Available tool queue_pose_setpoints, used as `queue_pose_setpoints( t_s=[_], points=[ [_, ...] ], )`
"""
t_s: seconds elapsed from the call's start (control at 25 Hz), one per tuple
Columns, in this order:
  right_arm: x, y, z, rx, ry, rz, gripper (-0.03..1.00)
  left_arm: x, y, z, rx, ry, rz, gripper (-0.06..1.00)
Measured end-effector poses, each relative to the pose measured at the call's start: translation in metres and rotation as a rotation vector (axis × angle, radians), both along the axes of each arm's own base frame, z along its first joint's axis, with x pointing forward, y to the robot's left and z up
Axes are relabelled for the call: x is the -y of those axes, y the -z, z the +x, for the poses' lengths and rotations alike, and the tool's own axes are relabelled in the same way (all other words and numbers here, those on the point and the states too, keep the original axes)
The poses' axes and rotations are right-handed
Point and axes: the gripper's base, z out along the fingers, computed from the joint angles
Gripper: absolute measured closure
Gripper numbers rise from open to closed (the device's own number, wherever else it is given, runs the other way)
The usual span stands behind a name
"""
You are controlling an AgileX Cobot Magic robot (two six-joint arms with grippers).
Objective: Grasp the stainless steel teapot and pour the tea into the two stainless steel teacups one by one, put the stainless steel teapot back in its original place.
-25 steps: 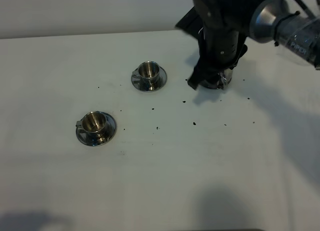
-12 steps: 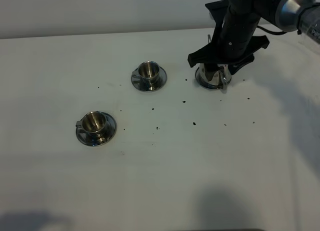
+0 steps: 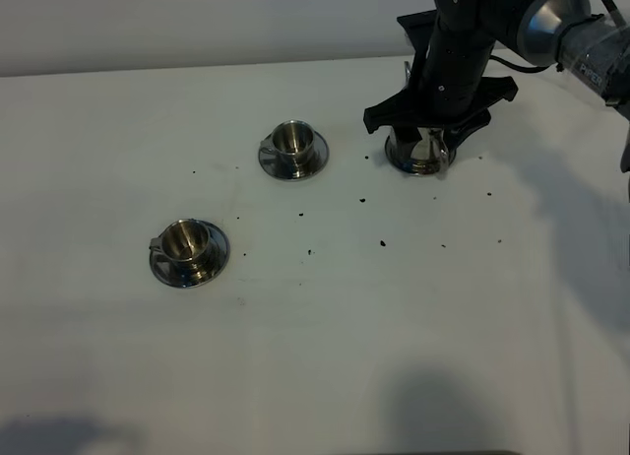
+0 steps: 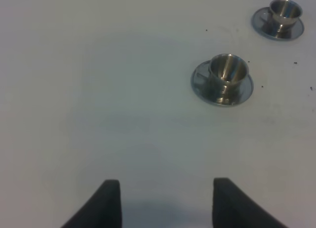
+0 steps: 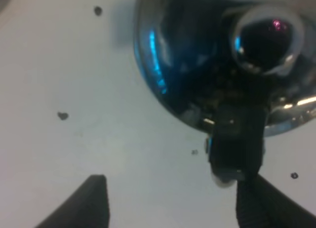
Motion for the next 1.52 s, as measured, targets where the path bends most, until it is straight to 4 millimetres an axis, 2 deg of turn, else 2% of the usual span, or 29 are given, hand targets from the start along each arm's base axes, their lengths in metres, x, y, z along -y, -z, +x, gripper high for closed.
queue_pose_setpoints(
  t_s=[0.24, 0.64, 0.96, 1.24, 1.52],
  points=[
    [0.002, -0.013, 0.007, 0.063, -0.005, -0.022, 0.43, 0.0, 0.0, 0.0, 0.0, 0.0, 0.0, 0.49],
    [0.007, -0.014, 0.009, 0.069, 0.005, -0.03, 0.43, 0.0, 0.0, 0.0, 0.0, 0.0, 0.001, 0.49],
    [0.013, -0.005, 0.009, 0.041, 0.0, -0.045, 0.43, 0.0, 0.0, 0.0, 0.0, 0.001, 0.002, 0.49],
    [0.011, 0.022, 0.012, -0.014, -0.014, -0.054, 0.43, 0.0, 0.0, 0.0, 0.0, 0.001, 0.001, 0.49],
    [0.01, 0.026, 0.014, -0.004, -0.014, -0.05, 0.42, 0.0, 0.0, 0.0, 0.0, 0.001, 0.001, 0.49]
  ],
)
